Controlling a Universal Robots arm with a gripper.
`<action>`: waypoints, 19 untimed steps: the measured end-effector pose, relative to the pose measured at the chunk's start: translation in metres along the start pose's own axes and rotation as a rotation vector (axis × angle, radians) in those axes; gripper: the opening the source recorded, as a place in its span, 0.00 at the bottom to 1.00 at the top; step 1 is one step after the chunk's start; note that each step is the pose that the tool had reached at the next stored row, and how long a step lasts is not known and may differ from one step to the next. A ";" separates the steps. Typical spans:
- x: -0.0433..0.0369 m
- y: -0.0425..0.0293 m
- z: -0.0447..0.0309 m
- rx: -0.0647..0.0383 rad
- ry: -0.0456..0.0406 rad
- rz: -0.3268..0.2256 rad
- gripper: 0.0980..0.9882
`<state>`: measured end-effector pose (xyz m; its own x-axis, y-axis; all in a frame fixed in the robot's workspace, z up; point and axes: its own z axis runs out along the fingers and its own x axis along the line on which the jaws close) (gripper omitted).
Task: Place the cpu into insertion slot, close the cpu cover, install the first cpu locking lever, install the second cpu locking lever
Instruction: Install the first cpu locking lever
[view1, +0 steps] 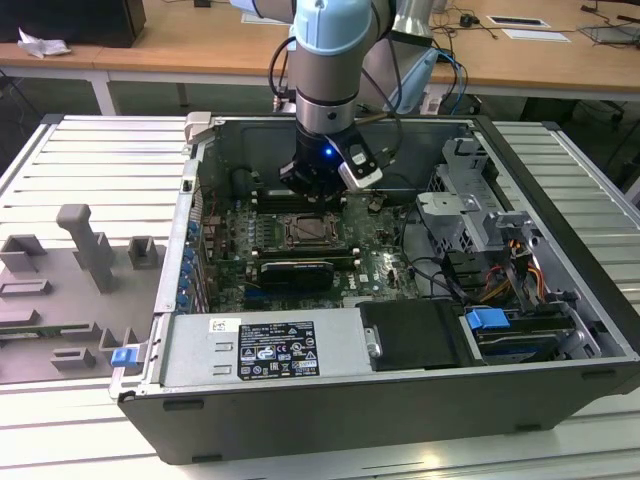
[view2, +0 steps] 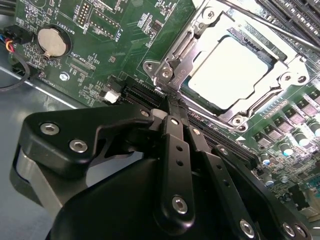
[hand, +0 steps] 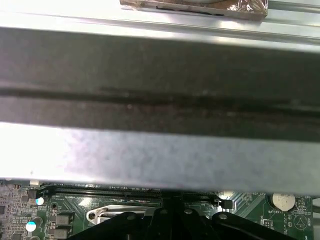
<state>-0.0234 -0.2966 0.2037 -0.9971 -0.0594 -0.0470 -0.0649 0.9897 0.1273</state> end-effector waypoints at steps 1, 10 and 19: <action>0.0000 -0.0001 0.0002 0.008 0.0006 0.000 0.01; 0.0000 -0.0001 0.0012 0.004 0.0000 0.000 0.01; -0.0005 -0.0005 -0.0080 0.008 0.0012 0.000 0.01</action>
<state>-0.0232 -0.2981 0.2116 -0.9972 -0.0599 -0.0459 -0.0650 0.9908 0.1189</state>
